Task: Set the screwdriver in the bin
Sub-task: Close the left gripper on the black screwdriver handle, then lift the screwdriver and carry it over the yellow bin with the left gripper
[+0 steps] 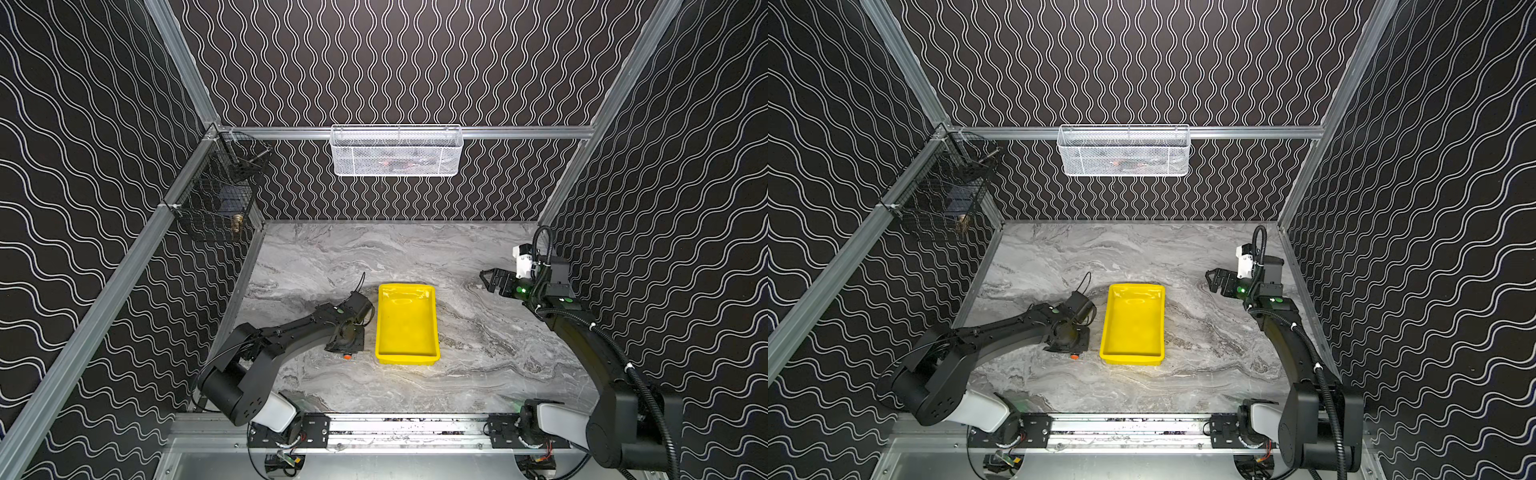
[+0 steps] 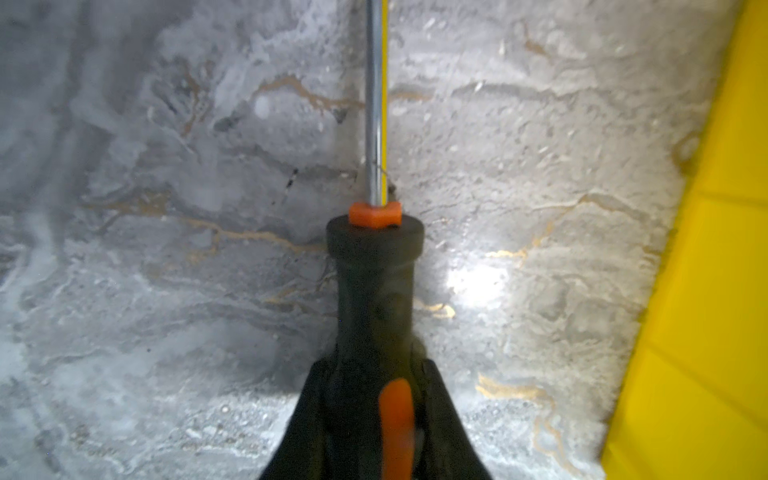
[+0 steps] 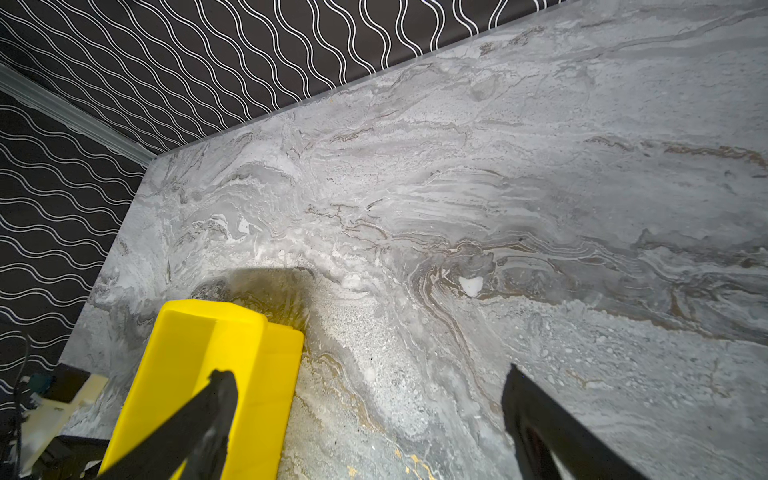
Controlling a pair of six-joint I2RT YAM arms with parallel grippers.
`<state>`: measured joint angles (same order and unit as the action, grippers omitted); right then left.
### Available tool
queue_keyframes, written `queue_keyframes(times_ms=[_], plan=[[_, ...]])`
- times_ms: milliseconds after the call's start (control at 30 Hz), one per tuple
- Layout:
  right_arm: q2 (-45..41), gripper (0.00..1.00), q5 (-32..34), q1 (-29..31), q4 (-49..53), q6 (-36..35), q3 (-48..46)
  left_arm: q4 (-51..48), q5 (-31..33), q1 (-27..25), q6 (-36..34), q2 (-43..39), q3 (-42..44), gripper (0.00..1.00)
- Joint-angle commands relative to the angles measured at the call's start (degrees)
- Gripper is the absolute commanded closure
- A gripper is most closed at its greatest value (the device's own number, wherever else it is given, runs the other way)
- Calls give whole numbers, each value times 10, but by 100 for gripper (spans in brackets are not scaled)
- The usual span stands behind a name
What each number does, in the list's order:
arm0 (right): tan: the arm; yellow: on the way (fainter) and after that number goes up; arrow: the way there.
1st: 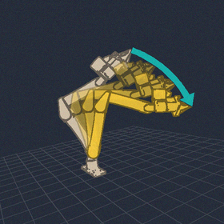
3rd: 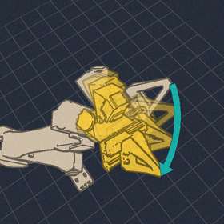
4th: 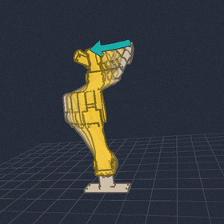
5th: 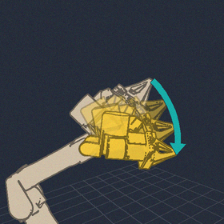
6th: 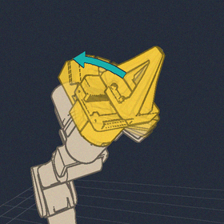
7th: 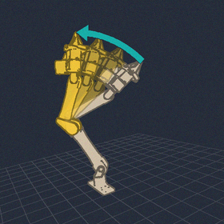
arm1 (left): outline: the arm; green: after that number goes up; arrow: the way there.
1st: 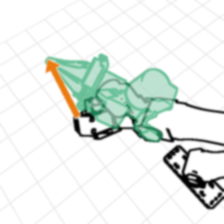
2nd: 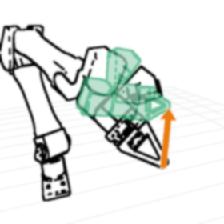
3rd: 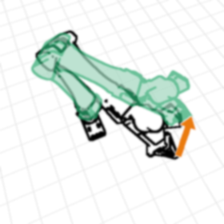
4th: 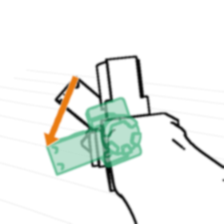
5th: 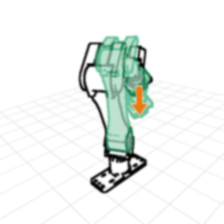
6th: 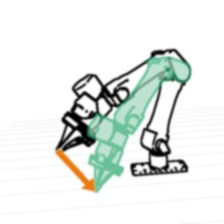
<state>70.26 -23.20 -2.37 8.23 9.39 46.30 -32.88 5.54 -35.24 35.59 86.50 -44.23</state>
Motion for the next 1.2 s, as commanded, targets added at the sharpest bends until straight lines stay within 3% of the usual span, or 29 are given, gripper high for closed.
queue_keyframes(times_ms=[0, 367, 733, 1167], plan=[[-4, 1, -4, 0, 6, -5, 8, 6, -10, 0, -4, 4, -5, 86], [-18, 0, -7, 0, 9, -1, 10, -14, 5, 0, 0, -39, -11, 100], [-38, 0, -3, 0, 27, 0, 8, -38, 11, 0, 6, -86, -11, 100], [-53, 0, -15, 0, 66, -1, 41, -131, 20, -16, -39, -126, -141, 100]])
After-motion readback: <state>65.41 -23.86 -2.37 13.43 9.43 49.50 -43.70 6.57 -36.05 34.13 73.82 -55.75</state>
